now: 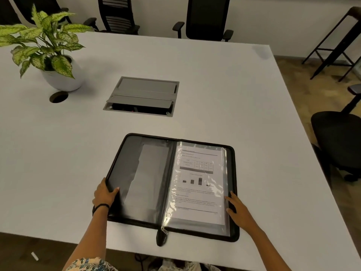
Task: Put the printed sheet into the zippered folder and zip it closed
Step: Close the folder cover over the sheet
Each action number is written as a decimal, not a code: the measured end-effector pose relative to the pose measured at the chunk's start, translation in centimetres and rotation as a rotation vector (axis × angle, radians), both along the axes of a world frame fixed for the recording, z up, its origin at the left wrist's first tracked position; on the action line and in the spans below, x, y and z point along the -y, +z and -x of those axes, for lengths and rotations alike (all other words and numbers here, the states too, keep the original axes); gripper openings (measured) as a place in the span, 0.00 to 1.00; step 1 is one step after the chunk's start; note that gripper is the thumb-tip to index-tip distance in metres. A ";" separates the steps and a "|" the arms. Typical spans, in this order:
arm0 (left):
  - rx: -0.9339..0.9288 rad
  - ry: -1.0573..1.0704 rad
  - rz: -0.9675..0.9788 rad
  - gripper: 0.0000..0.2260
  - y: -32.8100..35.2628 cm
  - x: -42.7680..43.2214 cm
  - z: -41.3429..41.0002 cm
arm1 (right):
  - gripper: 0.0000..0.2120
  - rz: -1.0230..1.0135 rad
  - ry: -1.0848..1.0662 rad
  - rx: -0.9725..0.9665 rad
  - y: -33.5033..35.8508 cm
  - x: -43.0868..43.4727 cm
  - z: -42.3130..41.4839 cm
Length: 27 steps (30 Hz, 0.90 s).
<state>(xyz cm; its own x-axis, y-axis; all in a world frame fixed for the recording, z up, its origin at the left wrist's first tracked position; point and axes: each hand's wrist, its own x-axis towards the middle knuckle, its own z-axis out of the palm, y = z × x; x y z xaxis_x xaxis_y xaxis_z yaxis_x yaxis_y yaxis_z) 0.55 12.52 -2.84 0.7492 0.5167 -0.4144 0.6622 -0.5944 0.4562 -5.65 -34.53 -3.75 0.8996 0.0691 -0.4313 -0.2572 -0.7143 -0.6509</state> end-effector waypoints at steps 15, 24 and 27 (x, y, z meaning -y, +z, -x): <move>0.379 -0.197 0.238 0.10 11.7 0.0 -1.2 | 0.18 -0.322 -0.217 -0.111 5.2 -1.5 -3.2; 0.168 -0.619 0.441 0.09 19.0 5.9 -1.3 | 0.11 -0.614 -0.013 -0.168 10.3 -5.0 -2.9; 0.125 -0.719 0.419 0.11 19.2 8.7 -1.0 | 0.11 -0.708 0.003 -0.159 11.1 -5.7 -2.1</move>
<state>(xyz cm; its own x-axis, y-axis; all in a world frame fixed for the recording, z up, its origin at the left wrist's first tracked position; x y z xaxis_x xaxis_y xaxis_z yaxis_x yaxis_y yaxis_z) 1.53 3.85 16.39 0.8905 -0.2816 -0.3575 0.1171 -0.6173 0.7779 -3.52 -28.83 7.30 0.8291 0.3825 -0.4078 -0.3858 -0.1367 -0.9124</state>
